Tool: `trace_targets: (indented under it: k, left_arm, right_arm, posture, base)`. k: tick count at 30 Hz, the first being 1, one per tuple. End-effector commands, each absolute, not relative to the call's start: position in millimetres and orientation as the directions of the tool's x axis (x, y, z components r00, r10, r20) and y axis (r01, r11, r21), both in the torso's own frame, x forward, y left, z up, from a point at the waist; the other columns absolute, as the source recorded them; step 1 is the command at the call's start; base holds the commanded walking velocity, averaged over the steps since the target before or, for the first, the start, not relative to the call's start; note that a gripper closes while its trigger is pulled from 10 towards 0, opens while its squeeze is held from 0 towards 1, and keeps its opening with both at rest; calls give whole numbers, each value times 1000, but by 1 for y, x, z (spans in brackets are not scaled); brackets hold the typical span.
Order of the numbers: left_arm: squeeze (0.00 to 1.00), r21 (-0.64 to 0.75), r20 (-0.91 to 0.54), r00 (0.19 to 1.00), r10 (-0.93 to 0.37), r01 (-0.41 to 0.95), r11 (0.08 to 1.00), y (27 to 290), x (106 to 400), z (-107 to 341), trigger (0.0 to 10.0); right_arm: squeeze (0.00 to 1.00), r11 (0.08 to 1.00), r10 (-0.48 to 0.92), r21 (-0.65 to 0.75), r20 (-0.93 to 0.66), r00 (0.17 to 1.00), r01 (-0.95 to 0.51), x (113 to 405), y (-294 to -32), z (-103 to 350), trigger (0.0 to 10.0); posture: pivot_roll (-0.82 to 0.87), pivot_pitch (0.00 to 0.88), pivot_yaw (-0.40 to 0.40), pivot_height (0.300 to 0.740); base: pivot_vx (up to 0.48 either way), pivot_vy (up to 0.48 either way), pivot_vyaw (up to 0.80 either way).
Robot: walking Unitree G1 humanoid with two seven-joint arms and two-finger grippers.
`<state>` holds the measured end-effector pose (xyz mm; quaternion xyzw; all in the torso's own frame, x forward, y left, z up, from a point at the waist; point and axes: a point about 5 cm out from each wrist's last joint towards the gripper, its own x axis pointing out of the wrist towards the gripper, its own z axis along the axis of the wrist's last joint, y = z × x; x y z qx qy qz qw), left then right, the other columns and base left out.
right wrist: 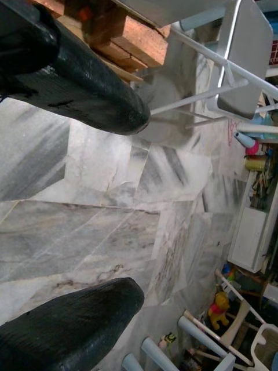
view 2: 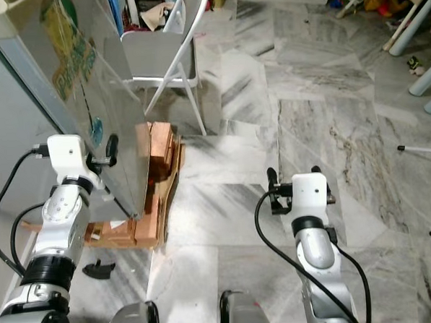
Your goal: Restocking fridge
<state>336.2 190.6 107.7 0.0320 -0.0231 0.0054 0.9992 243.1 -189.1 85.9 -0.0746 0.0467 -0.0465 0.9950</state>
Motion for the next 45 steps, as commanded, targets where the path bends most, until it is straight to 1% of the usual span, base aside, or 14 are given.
trace_targets:
  k: [1, 2, 8, 17, 27, 33, 37, 40, 45]
  left_arm:
    - [0, 92, 63, 998, 27, -33, 995, 196, 341, 113, 10000]
    - [0, 82, 68, 996, 56, -62, 995, 202, 346, 118, 10000]
    - [0, 83, 81, 991, 103, -109, 991, 213, 353, 124, 10000]
    - [0, 78, 38, 994, 105, -107, 991, 213, 343, 106, 10000]
    - [0, 59, 56, 992, 111, -115, 992, 212, 358, 120, 10000]
    - [0, 25, 77, 995, 64, -66, 997, 199, 369, 133, 10000]
    - [0, 53, 102, 994, -50, 45, 998, 177, 371, 135, 10000]
    - [0, 61, 107, 991, -75, 69, 996, 172, 372, 136, 10000]
    - [0, 48, 106, 991, -81, 76, 996, 168, 373, 137, 10000]
  right_arm:
    - [0, 982, -104, -164, -81, 991, 90, 241, -192, 89, 10000]
    - [0, 982, -105, -168, -80, 991, 90, 241, -193, 90, 10000]
    - [0, 980, -106, -175, -82, 991, 91, 238, -194, 90, 10000]
    - [0, 980, -105, -176, -83, 991, 89, 238, -193, 90, 10000]
    - [0, 982, -100, -166, -70, 993, 87, 242, -190, 94, 10000]
    - [0, 982, -95, -168, -68, 993, 82, 241, -188, 93, 10000]
    - [0, 982, -104, -169, -80, 991, 89, 240, -190, 90, 10000]
    - [0, 982, -105, -169, -82, 991, 90, 241, -190, 89, 10000]
    - [0, 982, -103, -165, -85, 991, 88, 241, -188, 88, 10000]
  posture:
    - [-66, 171, -54, 740]
    - [-70, 170, -53, 740]
    - [-77, 166, -46, 740]
    - [-71, 162, -45, 740]
    - [-69, 152, -41, 740]
    - [-72, 152, -36, 740]
    - [-67, 151, -32, 740]
    - [-67, 151, -30, 740]
    - [-68, 149, -27, 740]
  base:
    - [0, 0, 0]
    - [0, 0, 0]
    - [0, 0, 0]
    - [0, 0, 0]
    - [0, 0, 0]
    - [0, 0, 0]
    - [0, 0, 0]
    - [0, 0, 0]
    - [0, 0, 0]
